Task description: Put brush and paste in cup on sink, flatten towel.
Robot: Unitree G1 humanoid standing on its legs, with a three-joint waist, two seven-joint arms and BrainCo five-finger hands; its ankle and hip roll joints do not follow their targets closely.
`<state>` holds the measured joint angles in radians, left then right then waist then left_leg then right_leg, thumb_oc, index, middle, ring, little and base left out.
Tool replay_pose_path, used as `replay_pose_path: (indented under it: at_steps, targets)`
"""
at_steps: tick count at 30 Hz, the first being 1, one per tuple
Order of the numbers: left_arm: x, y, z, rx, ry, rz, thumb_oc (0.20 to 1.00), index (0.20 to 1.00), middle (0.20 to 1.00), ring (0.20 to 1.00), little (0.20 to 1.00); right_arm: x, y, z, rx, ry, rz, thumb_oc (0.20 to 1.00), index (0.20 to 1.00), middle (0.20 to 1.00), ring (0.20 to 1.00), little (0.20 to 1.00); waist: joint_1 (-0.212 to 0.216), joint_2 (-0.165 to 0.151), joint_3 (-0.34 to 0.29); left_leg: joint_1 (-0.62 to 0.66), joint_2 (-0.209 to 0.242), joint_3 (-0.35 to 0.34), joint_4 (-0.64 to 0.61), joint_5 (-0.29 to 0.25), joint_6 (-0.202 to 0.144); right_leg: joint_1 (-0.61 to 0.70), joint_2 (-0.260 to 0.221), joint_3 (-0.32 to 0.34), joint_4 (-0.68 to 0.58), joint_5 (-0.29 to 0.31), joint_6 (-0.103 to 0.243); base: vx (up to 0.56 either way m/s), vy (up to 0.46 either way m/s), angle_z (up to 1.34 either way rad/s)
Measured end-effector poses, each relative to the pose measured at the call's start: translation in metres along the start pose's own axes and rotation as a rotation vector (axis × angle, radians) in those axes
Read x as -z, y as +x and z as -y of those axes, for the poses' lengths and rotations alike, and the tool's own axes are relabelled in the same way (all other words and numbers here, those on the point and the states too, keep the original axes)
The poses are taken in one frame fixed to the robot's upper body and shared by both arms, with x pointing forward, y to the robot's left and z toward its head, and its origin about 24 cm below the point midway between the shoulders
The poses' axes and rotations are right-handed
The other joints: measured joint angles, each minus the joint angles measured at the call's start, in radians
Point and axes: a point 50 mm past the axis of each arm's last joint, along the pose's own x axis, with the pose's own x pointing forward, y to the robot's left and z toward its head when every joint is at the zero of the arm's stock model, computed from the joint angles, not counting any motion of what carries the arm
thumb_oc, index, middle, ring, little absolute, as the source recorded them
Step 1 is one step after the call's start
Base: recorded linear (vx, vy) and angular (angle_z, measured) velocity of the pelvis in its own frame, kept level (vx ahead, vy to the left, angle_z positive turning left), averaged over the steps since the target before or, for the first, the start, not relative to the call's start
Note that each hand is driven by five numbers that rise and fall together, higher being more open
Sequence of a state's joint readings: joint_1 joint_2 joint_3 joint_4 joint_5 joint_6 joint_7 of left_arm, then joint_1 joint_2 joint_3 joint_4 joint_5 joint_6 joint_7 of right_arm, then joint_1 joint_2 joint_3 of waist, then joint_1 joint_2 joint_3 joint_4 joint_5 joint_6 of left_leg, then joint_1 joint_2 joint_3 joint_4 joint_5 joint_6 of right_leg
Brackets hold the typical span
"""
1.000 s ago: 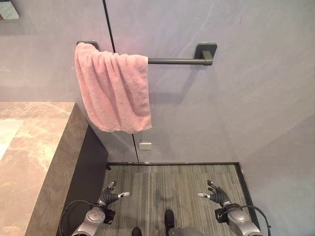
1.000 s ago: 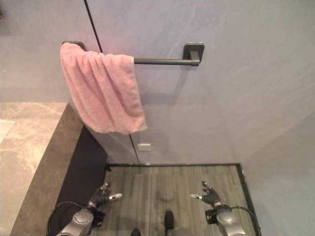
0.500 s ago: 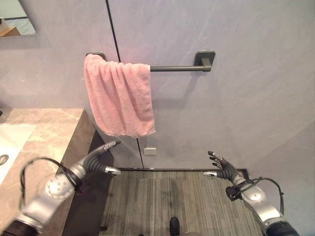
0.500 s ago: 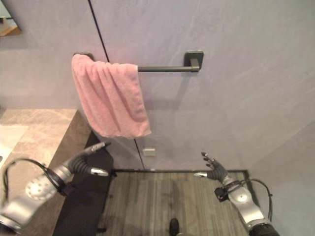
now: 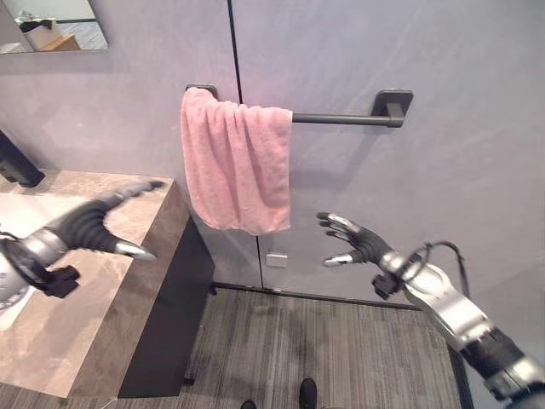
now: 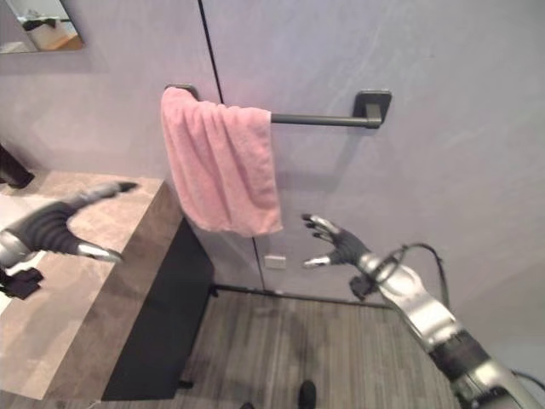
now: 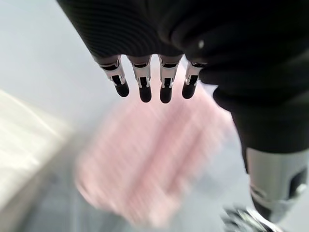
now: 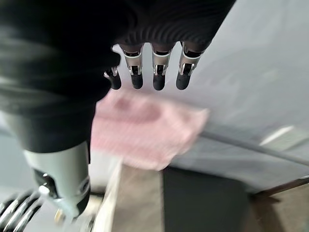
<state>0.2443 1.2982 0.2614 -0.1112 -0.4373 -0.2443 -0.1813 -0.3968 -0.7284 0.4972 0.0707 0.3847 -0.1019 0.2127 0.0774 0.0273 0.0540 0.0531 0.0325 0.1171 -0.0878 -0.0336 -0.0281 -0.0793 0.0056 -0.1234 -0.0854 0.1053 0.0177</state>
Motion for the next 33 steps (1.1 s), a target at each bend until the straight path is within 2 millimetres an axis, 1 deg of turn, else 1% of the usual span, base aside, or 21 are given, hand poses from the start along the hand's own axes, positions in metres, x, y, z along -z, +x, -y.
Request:
replay_pose_path:
  at_steps: [2, 3, 7, 8, 9, 13, 16, 17, 19, 21, 25, 28, 33]
  targets:
    - [0.014, -0.004, -0.006, -0.059, -0.035, -0.056, 1.000, 1.000, 1.000, 1.000, 1.000, -0.006, 0.006, 0.002, 0.017, -0.011, 0.025, 1.000, 1.000, 1.000, 1.000, 1.000, 0.012, -0.001, -0.001, -0.005, 0.000, -0.003, 0.000, 0.001, -0.002, -0.004, 0.000, -0.004, 0.000, 0.000, 0.000, 0.01, 0.025, 0.05]
    - [0.030, -0.010, -0.008, -0.135, -0.083, -0.109, 1.000, 1.000, 1.000, 1.000, 1.000, -0.010, 0.012, 0.004, 0.036, -0.028, 0.039, 1.000, 1.000, 1.000, 1.000, 1.000, 0.019, -0.001, 0.000, -0.009, -0.001, -0.005, 0.000, 0.001, -0.002, -0.005, -0.003, -0.008, 0.000, -0.001, 0.001, 0.02, 0.034, 0.10]
    - [0.056, -0.015, -0.003, -0.213, -0.165, -0.197, 1.000, 1.000, 1.000, 1.000, 1.000, -0.011, 0.020, -0.001, 0.059, -0.046, 0.043, 1.000, 1.000, 1.000, 1.000, 1.000, 0.021, -0.010, 0.000, -0.021, -0.005, -0.025, 0.000, 0.001, -0.002, -0.008, -0.007, -0.023, 0.000, -0.004, 0.004, 0.02, 0.043, 0.14]
    - [0.063, -0.015, -0.002, -0.222, -0.174, -0.232, 1.000, 1.000, 1.000, 1.000, 1.000, -0.011, 0.026, 0.000, 0.068, -0.054, 0.032, 1.000, 1.000, 1.000, 1.000, 1.000, 0.020, -0.011, 0.001, -0.022, -0.006, -0.024, 0.000, 0.001, -0.002, -0.010, -0.009, -0.023, 0.000, -0.004, 0.005, 0.02, 0.057, 0.01]
    - [0.066, -0.015, -0.001, -0.225, -0.175, -0.243, 1.000, 1.000, 1.000, 1.000, 1.000, -0.010, 0.027, 0.002, 0.084, -0.070, 0.023, 1.000, 1.000, 1.000, 1.000, 1.000, 0.019, -0.015, 0.004, -0.023, -0.008, -0.024, 0.000, 0.001, -0.002, -0.011, -0.010, -0.024, 0.000, -0.005, 0.006, 0.02, 0.057, 0.00]
    - [0.068, -0.008, 0.000, -0.251, -0.196, -0.240, 1.000, 1.000, 1.000, 1.000, 1.000, -0.011, 0.034, 0.006, 0.121, -0.072, 0.014, 1.000, 1.000, 1.000, 1.000, 1.000, 0.018, -0.028, 0.011, -0.040, -0.009, -0.022, 0.000, 0.002, -0.001, -0.030, -0.012, -0.023, 0.000, -0.003, 0.006, 0.01, 0.045, -0.01]
    - [0.075, 0.001, 0.004, -0.259, -0.224, -0.254, 1.000, 1.000, 1.000, 1.000, 1.000, -0.012, 0.039, 0.006, 0.132, -0.080, 0.015, 1.000, 1.000, 1.000, 1.000, 1.000, 0.018, -0.028, 0.023, -0.042, -0.008, -0.021, 0.000, 0.002, -0.001, -0.032, -0.010, -0.022, 0.000, -0.003, 0.006, 0.01, 0.028, -0.01]
    - [0.074, 0.002, 0.003, -0.261, -0.225, -0.253, 1.000, 1.000, 1.000, 1.000, 1.000, -0.013, 0.039, 0.007, 0.136, -0.083, 0.019, 1.000, 1.000, 1.000, 1.000, 1.000, 0.017, -0.029, 0.026, -0.043, -0.007, -0.021, 0.000, 0.001, -0.001, -0.034, -0.010, -0.022, 0.000, -0.003, 0.006, 0.01, 0.053, -0.02]
    - [0.079, 0.012, 0.000, -0.297, -0.245, -0.264, 1.000, 1.000, 1.000, 1.000, 1.000, -0.022, 0.047, 0.007, 0.156, -0.078, 0.049, 1.000, 1.000, 1.000, 1.000, 1.000, 0.013, -0.032, 0.027, -0.071, -0.007, -0.017, 0.000, 0.002, -0.001, -0.063, -0.010, -0.019, 0.000, 0.000, 0.003, -0.01, 0.033, -0.05]
    - [0.080, 0.017, 0.000, -0.304, -0.244, -0.271, 1.000, 1.000, 1.000, 1.000, 1.000, -0.024, 0.049, 0.008, 0.166, -0.078, 0.057, 1.000, 1.000, 1.000, 1.000, 1.000, 0.009, -0.033, 0.032, -0.077, -0.007, -0.017, 0.000, 0.003, -0.002, -0.068, -0.009, -0.019, 0.000, 0.001, 0.003, 0.00, 0.000, 0.00]
    - [0.071, 0.029, -0.005, -0.313, -0.230, -0.231, 1.000, 1.000, 1.000, 1.000, 1.000, -0.029, 0.053, 0.012, 0.192, -0.099, 0.056, 1.000, 1.000, 1.000, 1.000, 1.000, 0.000, -0.034, 0.037, -0.103, -0.008, -0.013, 0.000, 0.003, -0.002, -0.097, -0.009, -0.017, 0.000, 0.003, 0.000, 0.01, 0.018, -0.01]
    - [0.067, 0.032, -0.009, -0.324, -0.228, -0.213, 1.000, 1.000, 1.000, 1.000, 1.000, -0.028, 0.053, 0.013, 0.211, -0.101, 0.044, 1.000, 1.000, 1.000, 1.000, 1.000, -0.013, -0.033, 0.042, -0.107, -0.008, -0.007, 0.000, 0.003, -0.002, -0.101, -0.009, -0.016, 0.000, 0.003, 0.000, 0.03, 0.035, -0.03]
    - [0.060, 0.038, -0.012, -0.323, -0.196, -0.189, 1.000, 1.000, 1.000, 1.000, 1.000, -0.024, 0.050, 0.014, 0.221, -0.083, 0.033, 1.000, 1.000, 1.000, 1.000, 1.000, -0.022, -0.035, 0.050, -0.108, -0.010, 0.007, 0.000, 0.003, -0.002, -0.108, -0.008, 0.001, 0.000, 0.003, 0.000, 0.05, 0.020, -0.07]
